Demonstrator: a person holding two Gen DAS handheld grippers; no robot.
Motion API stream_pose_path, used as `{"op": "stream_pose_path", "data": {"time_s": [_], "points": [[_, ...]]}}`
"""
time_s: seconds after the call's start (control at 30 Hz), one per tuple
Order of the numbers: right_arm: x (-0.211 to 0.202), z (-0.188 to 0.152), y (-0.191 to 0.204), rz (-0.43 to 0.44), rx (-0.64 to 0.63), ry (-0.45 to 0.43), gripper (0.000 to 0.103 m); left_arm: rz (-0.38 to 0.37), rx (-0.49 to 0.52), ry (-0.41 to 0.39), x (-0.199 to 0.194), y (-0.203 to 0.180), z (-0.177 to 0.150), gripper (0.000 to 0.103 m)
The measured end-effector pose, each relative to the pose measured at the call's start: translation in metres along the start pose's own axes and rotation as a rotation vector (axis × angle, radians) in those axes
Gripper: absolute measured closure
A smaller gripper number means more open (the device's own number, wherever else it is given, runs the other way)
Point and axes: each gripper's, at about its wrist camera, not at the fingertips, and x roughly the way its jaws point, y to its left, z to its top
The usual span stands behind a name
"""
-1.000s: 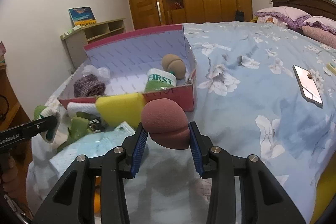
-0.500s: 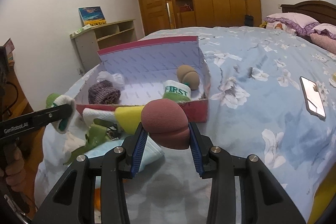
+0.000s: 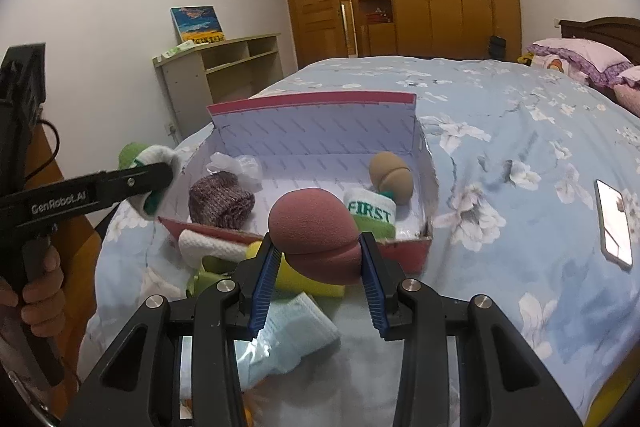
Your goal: Organize soft objects
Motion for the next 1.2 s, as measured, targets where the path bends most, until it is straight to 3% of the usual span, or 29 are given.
{"op": "stream_pose_path", "data": {"time_s": [0.6,1.2], "points": [[0.04,0.052,-0.018,0.012,-0.046,0.008,0.062,-0.06,0.058,0.07,0.061,-0.036,0.017,0.057],[0.11,0.081,-0.031,0.035,-0.065,0.076,0.062,-0.074,0.056,0.193,0.113,-0.03,-0.001,0.057]]}}
